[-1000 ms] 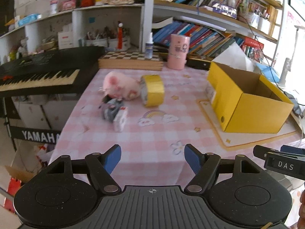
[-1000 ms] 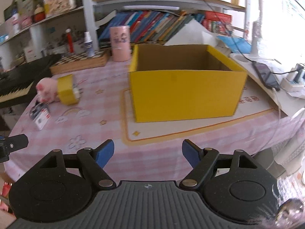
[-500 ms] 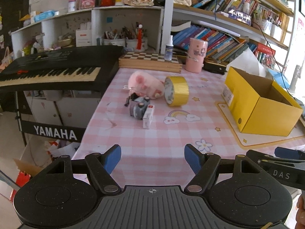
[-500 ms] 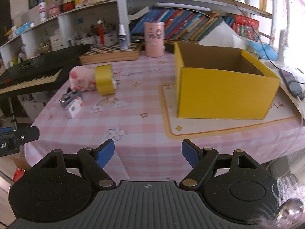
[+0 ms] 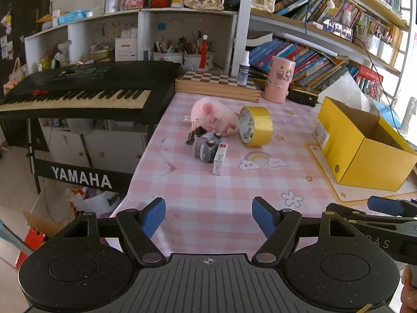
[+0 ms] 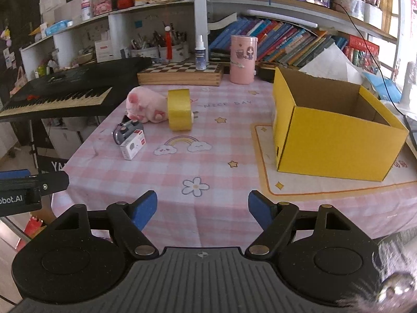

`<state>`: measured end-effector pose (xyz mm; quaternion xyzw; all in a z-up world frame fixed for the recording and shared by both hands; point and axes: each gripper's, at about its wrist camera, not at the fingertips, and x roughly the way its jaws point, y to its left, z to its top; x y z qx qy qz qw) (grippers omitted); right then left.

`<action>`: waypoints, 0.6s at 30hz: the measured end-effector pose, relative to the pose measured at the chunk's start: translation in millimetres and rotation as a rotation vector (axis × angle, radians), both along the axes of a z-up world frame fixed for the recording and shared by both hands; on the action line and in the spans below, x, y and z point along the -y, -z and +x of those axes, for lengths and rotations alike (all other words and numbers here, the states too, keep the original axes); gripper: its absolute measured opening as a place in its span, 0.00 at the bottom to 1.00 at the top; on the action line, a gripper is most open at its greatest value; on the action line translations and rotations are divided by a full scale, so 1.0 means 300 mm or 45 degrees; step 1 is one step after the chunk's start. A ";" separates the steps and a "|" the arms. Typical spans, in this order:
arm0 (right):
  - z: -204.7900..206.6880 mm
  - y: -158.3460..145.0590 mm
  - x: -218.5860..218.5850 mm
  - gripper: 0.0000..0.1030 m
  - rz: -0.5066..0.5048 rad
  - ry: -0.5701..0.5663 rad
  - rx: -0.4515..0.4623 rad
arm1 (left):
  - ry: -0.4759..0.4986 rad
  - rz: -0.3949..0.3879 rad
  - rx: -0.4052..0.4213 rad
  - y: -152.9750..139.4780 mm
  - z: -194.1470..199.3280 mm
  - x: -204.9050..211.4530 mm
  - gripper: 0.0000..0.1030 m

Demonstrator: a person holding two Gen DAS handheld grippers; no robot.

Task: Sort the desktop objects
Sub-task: 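Withdraw both tools from the box back over the table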

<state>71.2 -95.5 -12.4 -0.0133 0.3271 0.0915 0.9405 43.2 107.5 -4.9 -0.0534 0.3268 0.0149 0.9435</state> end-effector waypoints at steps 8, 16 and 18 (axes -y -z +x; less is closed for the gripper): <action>0.007 -0.007 -0.010 0.74 -0.012 -0.009 -0.001 | 0.033 -0.006 -0.005 0.002 0.016 0.005 0.73; 0.046 0.000 -0.001 0.74 -0.025 -0.021 -0.020 | 0.053 -0.020 -0.023 0.016 0.044 0.026 0.73; 0.062 0.004 0.000 0.74 -0.025 -0.029 -0.024 | 0.052 -0.020 -0.029 0.020 0.058 0.030 0.72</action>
